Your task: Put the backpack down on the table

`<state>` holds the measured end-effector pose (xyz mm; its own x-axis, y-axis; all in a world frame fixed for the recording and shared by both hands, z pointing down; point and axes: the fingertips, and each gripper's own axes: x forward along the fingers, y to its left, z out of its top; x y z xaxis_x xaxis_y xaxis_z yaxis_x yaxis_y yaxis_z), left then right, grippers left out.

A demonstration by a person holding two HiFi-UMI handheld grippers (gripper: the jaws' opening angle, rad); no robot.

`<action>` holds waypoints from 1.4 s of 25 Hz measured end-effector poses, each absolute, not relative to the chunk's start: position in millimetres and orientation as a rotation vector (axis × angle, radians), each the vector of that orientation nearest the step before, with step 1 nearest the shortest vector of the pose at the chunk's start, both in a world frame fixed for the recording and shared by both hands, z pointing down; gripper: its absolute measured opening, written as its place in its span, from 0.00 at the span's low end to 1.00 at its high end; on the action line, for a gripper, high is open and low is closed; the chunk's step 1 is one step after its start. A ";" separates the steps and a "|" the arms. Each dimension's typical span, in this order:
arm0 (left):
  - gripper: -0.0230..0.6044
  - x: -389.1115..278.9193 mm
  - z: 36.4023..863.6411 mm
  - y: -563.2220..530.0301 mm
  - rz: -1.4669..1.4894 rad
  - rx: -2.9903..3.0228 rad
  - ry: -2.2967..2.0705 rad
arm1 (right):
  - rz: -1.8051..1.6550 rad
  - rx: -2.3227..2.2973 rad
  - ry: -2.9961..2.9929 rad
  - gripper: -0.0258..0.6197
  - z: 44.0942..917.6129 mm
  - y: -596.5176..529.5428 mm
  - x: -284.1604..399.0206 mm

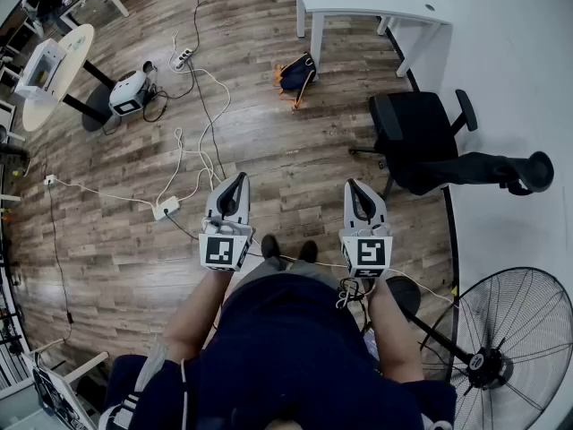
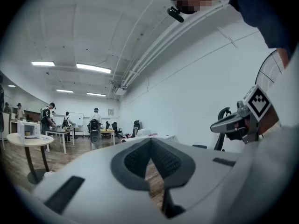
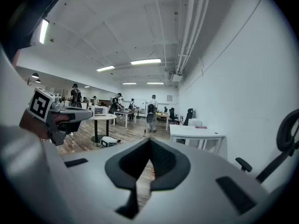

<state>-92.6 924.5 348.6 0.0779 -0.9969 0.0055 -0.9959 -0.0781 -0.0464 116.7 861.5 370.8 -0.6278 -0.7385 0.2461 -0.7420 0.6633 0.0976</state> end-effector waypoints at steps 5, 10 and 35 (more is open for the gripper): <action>0.04 -94.5 352.2 926.2 -0.080 -2.283 2.087 | 0.020 1.194 -2.609 0.03 371.1 864.7 114.7; 0.04 -92.1 355.8 922.8 -0.125 -2.291 2.095 | 0.019 1.194 -2.608 0.03 371.7 862.6 116.1; 0.10 -87.4 360.6 900.5 -0.157 -2.359 2.039 | 0.076 1.209 -2.615 0.04 375.1 851.0 121.8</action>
